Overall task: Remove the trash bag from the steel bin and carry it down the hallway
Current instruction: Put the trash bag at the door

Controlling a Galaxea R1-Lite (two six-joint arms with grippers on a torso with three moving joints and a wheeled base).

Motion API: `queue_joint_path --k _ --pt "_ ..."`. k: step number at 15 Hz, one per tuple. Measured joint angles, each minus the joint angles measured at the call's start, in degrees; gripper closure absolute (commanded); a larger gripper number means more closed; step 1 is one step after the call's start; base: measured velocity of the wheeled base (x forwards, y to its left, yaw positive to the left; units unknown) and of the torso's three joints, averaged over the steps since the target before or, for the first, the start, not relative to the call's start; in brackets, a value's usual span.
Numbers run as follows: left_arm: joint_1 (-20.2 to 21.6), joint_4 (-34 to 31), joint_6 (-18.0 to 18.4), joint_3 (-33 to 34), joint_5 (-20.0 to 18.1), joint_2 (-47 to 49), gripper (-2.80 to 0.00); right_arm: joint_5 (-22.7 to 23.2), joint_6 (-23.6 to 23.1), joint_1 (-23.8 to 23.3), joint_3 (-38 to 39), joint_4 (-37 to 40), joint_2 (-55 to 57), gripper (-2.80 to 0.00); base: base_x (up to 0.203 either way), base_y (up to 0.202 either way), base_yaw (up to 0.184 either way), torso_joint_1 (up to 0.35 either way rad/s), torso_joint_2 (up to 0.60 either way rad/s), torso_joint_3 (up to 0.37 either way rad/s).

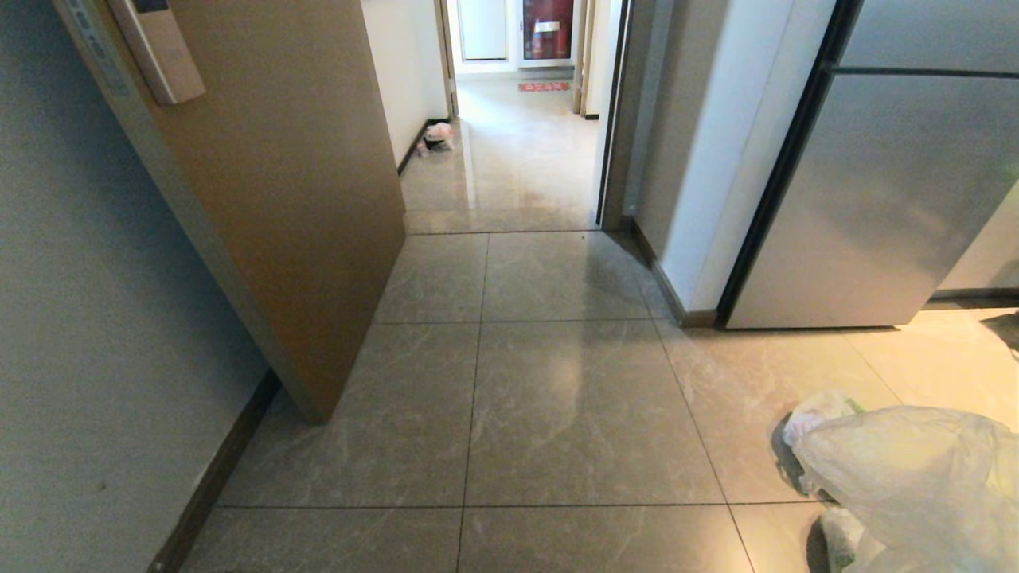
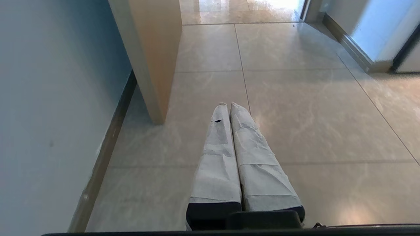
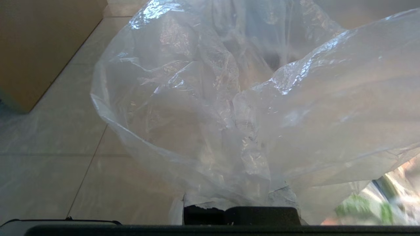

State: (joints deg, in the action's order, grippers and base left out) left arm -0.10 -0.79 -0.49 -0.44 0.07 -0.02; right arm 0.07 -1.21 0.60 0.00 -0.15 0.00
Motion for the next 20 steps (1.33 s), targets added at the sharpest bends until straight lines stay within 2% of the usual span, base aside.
queue_joint_path --k 20 --pt "0.0 0.0 0.0 0.0 0.0 0.0 0.0 0.0 0.0 0.0 0.0 0.0 0.0 0.0 0.193 0.0 0.001 0.003 0.0 0.001"
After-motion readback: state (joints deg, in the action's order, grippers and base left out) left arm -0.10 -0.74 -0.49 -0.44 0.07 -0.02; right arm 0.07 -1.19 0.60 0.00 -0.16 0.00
